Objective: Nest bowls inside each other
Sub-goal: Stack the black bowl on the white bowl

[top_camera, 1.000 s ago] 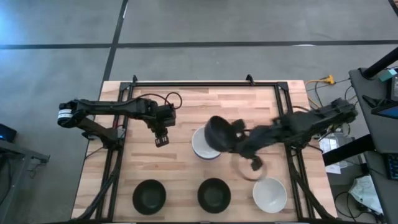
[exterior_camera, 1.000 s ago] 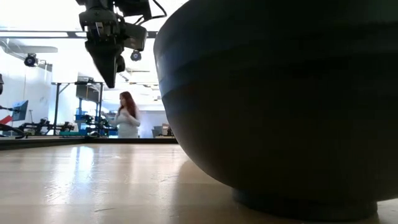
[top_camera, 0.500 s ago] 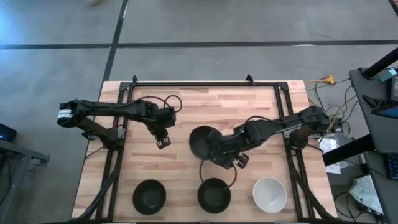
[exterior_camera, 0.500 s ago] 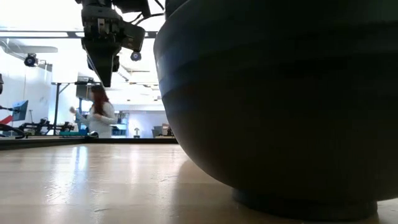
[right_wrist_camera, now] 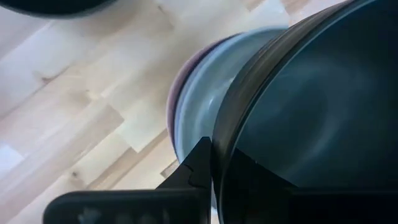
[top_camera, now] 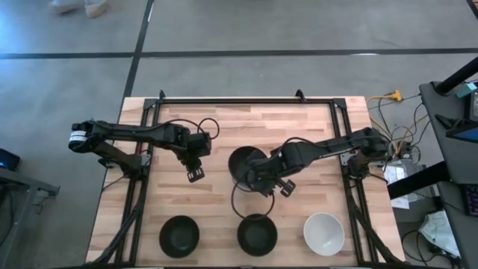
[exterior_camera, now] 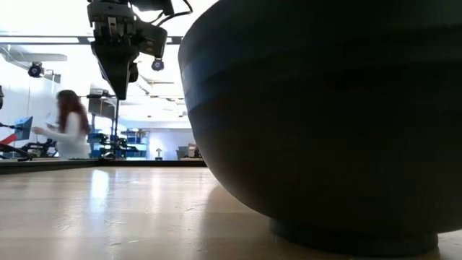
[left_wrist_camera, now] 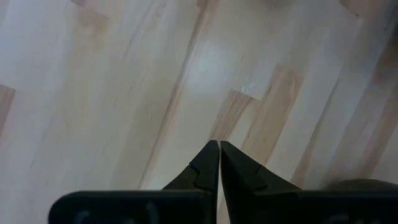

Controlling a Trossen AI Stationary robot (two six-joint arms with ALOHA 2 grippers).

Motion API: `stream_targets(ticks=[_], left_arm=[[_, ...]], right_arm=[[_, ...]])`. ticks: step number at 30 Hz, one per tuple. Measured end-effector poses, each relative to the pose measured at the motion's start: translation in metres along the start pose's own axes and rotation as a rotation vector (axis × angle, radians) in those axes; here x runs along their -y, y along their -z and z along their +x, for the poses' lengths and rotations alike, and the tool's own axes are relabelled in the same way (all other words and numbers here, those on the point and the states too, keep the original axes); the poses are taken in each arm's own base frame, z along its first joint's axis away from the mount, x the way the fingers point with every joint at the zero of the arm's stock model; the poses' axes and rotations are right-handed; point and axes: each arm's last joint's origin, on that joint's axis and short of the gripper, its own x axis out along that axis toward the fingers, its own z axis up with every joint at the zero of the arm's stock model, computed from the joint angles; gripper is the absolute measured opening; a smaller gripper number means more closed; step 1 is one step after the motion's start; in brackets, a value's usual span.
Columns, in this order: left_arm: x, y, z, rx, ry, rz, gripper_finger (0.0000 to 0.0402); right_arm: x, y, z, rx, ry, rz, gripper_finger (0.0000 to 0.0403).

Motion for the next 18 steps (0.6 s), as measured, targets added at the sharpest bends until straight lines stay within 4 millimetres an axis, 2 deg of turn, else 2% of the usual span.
stream_targets(ticks=[4, 10, 18], left_arm=[[0.0, 0.0, 0.0, 0.003, 0.001, 0.0, 0.0], [0.0, 0.0, 0.0, 0.003, 0.0, 0.0, 0.0], [0.0, -0.001, 0.0, 0.01, 0.001, 0.001, 0.0]], right_arm=[[-0.001, -0.001, 0.011, -0.037, -0.034, -0.008, 0.0009], [-0.002, -0.001, 0.016, -0.059, -0.056, -0.012, 0.0009], [-0.001, -0.001, 0.018, -0.011, -0.117, 0.083, 0.0017]])
